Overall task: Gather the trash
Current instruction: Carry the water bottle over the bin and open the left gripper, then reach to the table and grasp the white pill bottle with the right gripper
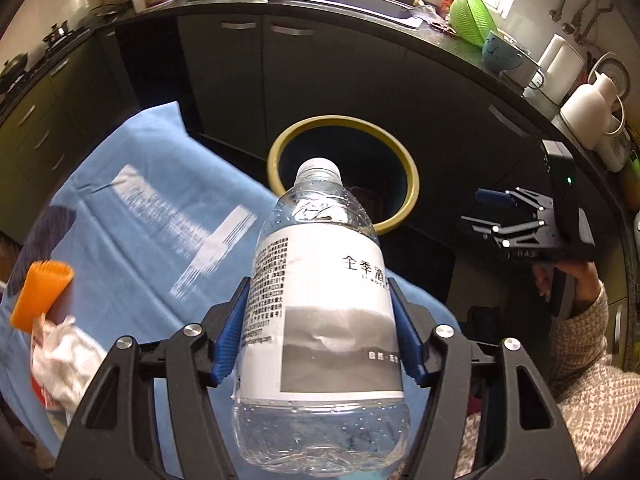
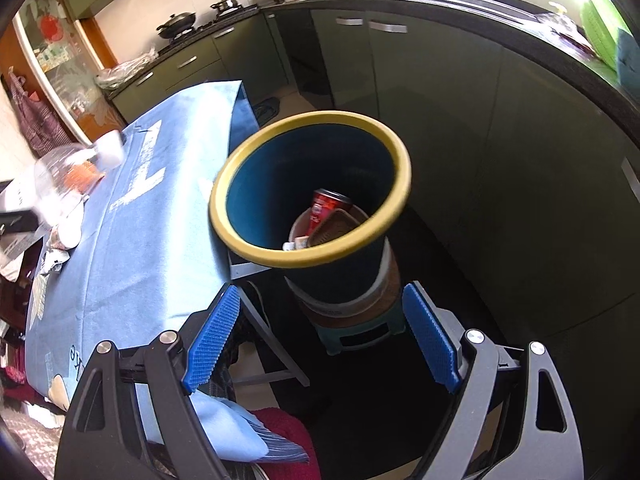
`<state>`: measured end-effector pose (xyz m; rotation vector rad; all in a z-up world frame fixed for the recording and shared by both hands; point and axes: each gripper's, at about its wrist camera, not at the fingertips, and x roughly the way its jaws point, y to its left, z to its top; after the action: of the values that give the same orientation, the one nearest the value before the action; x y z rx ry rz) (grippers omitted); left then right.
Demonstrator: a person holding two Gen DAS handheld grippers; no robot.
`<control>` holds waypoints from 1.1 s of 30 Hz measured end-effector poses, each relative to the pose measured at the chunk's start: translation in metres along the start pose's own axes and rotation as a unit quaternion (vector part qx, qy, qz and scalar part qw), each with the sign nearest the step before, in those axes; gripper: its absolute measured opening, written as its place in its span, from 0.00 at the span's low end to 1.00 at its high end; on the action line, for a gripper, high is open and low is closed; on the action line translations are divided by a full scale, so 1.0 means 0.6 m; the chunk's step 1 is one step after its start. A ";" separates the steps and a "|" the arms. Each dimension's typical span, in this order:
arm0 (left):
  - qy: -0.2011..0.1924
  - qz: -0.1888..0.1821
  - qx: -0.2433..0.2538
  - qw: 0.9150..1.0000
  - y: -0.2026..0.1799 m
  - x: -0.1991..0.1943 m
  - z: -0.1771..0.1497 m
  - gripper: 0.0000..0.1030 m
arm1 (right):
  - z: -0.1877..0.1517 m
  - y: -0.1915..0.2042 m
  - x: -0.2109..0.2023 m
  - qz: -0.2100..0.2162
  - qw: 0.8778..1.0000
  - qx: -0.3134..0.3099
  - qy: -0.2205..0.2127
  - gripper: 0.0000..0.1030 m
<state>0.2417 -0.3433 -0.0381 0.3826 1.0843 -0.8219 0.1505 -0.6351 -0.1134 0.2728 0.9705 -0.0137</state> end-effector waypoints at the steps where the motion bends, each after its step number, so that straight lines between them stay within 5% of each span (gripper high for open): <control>1: 0.005 -0.008 0.004 1.000 -0.008 0.022 0.024 0.60 | -0.004 -0.010 -0.002 -0.002 1.000 0.006 0.000 0.80; 10: -0.002 -0.022 0.031 0.999 -0.059 0.211 0.184 0.60 | -0.036 -0.082 -0.012 -0.016 0.998 0.053 0.008 0.80; 15: -0.004 -0.004 0.027 1.000 -0.058 0.244 0.206 0.69 | -0.048 -0.095 -0.017 -0.013 0.998 0.059 0.011 0.80; 25: -0.105 -0.008 0.016 0.994 -0.030 0.031 0.088 0.74 | -0.027 -0.053 -0.008 0.005 1.000 0.027 0.010 0.80; 33: -0.186 0.038 -0.041 0.981 0.033 -0.155 -0.120 0.82 | 0.022 0.070 -0.004 0.026 0.998 -0.056 0.015 0.80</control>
<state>0.1914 -0.2471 0.0108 0.1884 0.7472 -0.7434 0.1656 -0.5981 -0.0949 0.1955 0.9900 0.0929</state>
